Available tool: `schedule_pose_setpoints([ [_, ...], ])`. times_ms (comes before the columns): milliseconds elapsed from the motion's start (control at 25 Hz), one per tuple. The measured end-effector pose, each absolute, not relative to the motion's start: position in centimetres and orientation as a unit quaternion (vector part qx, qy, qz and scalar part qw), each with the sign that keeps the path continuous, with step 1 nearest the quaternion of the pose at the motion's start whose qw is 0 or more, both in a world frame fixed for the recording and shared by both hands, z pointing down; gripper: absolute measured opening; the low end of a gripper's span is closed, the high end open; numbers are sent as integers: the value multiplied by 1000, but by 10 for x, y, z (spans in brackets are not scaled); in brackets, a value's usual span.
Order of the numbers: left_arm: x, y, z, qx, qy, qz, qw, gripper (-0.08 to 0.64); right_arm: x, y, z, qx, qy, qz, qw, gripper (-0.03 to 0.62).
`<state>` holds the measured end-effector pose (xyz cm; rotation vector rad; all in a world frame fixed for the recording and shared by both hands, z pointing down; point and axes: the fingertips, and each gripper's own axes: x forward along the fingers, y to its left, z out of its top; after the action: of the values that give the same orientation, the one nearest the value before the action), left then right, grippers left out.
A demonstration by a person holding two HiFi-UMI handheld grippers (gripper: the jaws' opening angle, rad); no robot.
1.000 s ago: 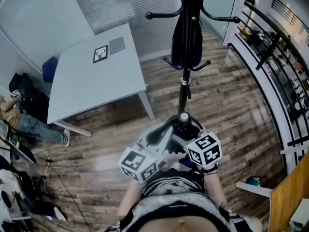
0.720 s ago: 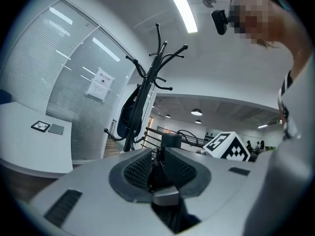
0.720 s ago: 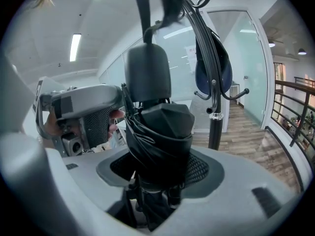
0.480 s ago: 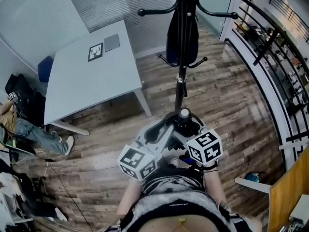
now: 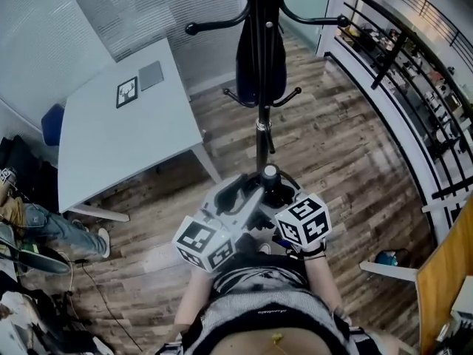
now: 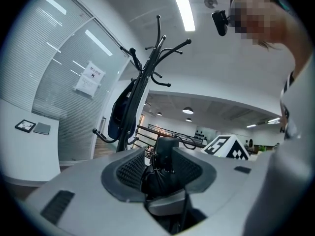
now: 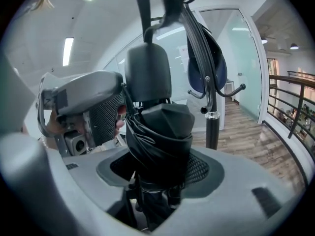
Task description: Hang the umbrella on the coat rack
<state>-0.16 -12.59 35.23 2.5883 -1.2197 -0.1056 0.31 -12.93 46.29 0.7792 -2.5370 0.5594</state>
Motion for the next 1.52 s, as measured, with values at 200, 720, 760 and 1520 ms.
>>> schedule_pose_setpoints([
  [200,4,-139,352,914,-376,-26,147,183,4,-144,463,303,-905,213,209,265],
  [720,2,-166,380,937,-314,-2,152,215,-10,-174,494,334,-887,234,217,265],
  [760,1,-166,383,938,-311,2,153,215,-11,-175,498,337,-885,240,215,265],
  [1520,-18,-184,399,931,-320,12,172,215,-22,-182,543,306,-874,313,210,265],
])
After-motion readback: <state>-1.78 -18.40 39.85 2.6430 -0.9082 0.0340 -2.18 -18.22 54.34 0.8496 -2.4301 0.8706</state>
